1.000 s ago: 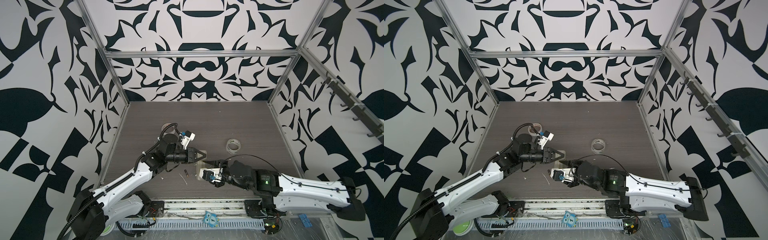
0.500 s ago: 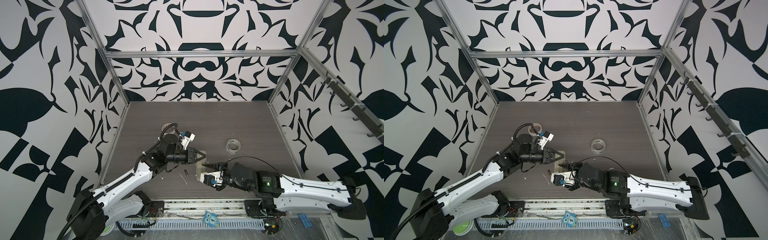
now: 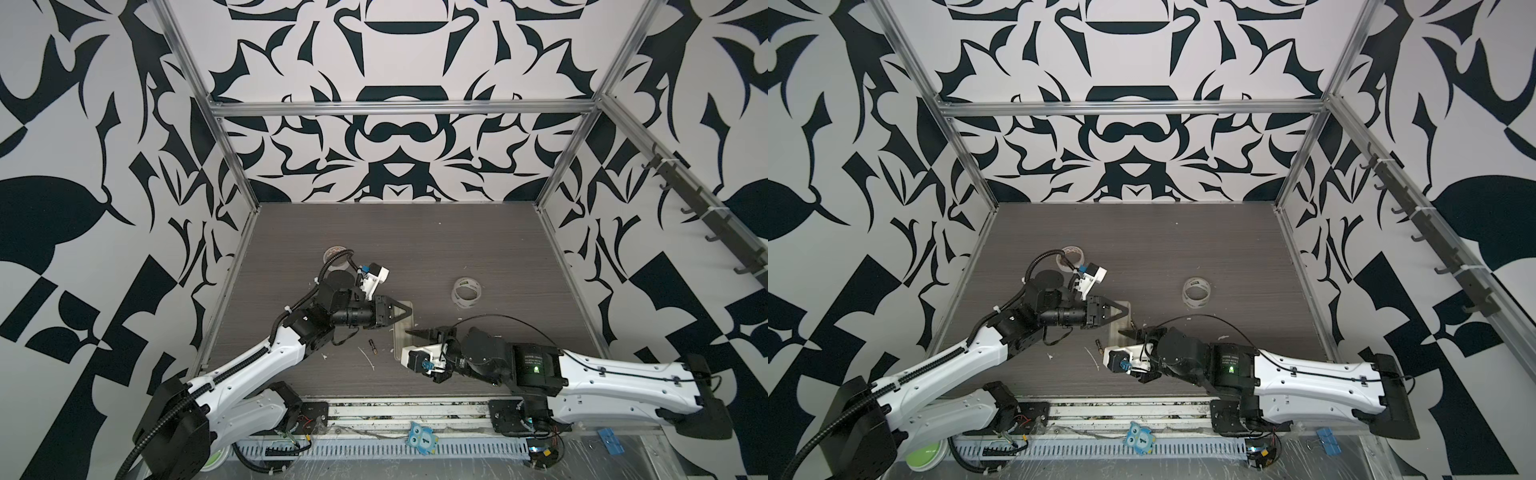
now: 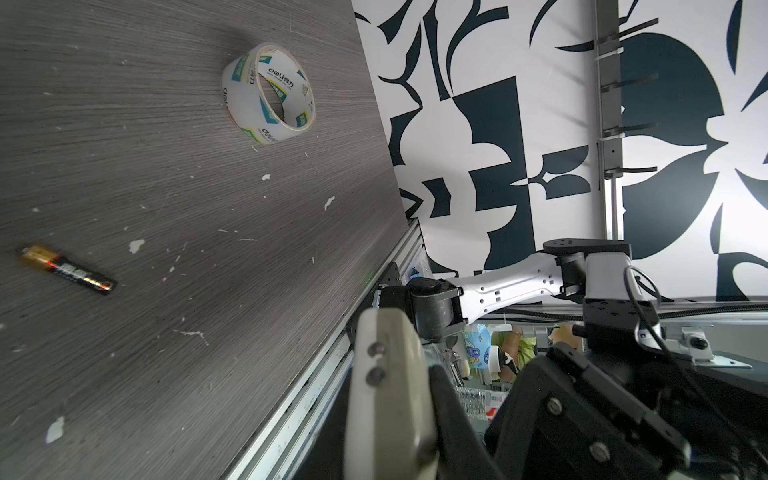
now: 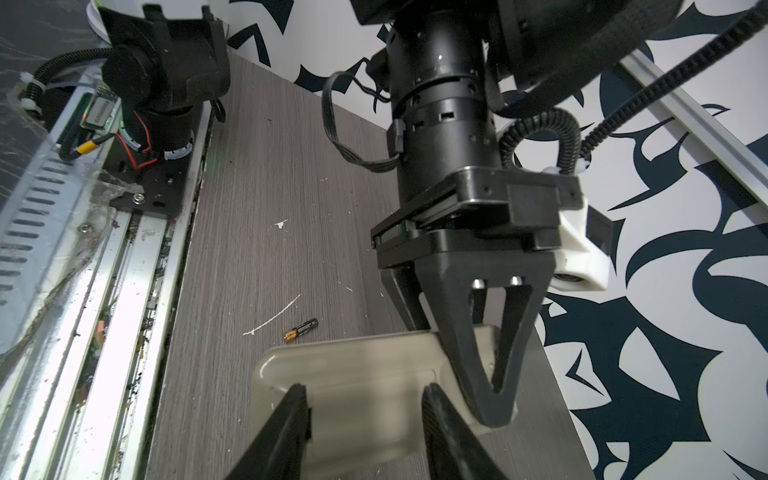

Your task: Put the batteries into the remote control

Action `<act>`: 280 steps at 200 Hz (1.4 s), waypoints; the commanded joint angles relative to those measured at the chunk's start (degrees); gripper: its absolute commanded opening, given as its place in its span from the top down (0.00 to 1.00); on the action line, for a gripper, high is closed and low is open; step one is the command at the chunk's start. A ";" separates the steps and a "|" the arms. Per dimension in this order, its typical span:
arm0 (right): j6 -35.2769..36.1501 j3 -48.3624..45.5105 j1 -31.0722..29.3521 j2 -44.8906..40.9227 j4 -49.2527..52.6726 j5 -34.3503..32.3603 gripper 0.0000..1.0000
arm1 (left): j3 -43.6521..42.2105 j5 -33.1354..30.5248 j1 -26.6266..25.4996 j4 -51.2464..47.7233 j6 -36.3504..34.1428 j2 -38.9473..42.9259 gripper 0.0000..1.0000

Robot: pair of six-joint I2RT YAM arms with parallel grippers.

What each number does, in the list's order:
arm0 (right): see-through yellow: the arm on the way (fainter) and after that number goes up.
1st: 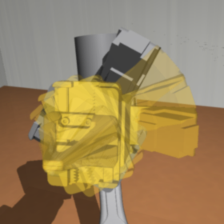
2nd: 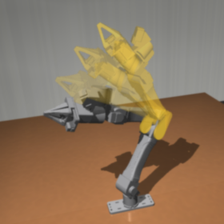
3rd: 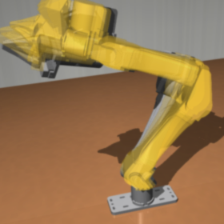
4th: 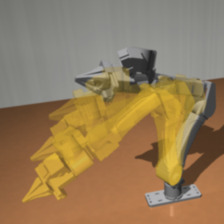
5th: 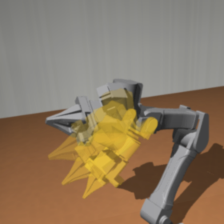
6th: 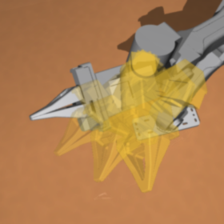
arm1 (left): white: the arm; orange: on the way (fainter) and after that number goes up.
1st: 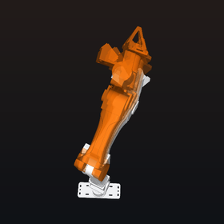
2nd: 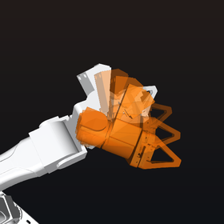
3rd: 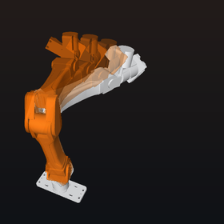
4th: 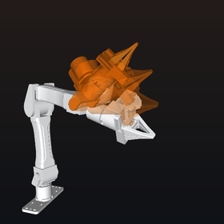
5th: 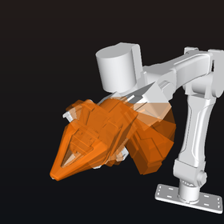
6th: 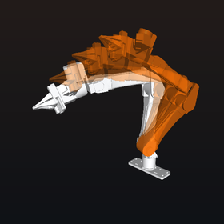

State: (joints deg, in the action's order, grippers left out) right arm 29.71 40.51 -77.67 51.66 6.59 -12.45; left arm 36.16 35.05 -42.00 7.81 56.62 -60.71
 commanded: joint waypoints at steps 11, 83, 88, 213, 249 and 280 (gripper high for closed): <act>-1.08 -0.28 -0.23 -1.10 -2.27 -3.21 0.52 | -0.48 -0.57 0.16 3.45 1.49 1.34 1.00; -1.29 -0.34 -0.29 -1.55 -1.68 -3.00 0.52 | -1.15 -2.12 1.00 6.16 2.96 2.61 1.00; -1.28 -0.42 -0.28 -1.56 -1.81 -3.01 0.52 | -1.35 -2.17 1.08 6.47 3.20 2.61 1.00; -0.82 -0.53 -0.27 -0.49 -2.83 -6.83 0.52 | -3.71 -1.43 1.94 12.45 6.57 2.64 1.00; -0.71 -0.53 -0.30 0.26 -3.36 -8.11 0.52 | -4.05 -1.61 2.02 13.40 7.16 2.57 1.00; -0.62 -0.19 -0.31 1.00 -3.42 -9.73 0.52 | -4.30 -1.47 2.01 15.23 8.33 2.26 1.00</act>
State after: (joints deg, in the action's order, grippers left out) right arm 29.74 39.99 -77.76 51.88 4.97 -19.57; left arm 32.32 32.77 -40.10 18.59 62.81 -59.20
